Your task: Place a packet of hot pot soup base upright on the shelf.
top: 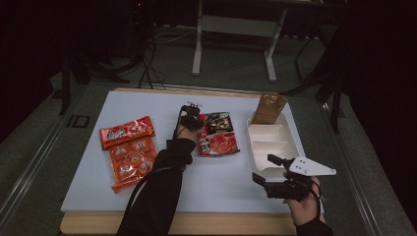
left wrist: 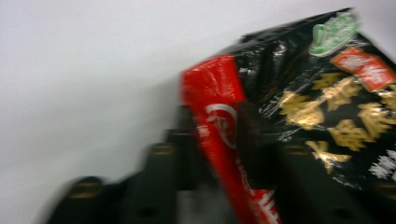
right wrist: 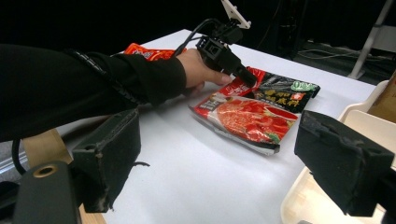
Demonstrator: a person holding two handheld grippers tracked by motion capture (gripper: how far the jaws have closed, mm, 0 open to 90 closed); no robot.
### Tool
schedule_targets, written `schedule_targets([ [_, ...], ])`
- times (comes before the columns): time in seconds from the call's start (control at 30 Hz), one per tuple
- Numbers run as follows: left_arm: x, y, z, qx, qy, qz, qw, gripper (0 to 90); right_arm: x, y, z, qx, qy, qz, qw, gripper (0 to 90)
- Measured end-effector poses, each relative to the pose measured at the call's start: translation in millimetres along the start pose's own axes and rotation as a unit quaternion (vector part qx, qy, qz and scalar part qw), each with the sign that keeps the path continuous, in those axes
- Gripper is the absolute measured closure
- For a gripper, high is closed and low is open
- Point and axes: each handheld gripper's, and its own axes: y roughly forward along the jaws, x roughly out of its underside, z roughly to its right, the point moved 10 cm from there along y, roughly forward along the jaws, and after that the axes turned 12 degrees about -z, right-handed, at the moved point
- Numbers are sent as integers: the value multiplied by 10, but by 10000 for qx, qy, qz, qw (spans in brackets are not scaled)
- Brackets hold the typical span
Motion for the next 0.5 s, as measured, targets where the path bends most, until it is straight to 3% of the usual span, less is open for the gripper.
schedule_targets([
  [0.1, -12, -8, 15, 0, 29, -1, 10000, 835, -1, -1, -4, -18, -2, 5, 10000, 144],
  [0.17, -29, -18, 44, 118, -46, 16, 9999, 862, 0, 0, 1, -35, 26, 6, 10000, 143],
  [0.5, -87, -238, 95, 318, 96, 318, 9989, 874, -18, -16, 11, -14, 25, 58, 10000, 144],
])
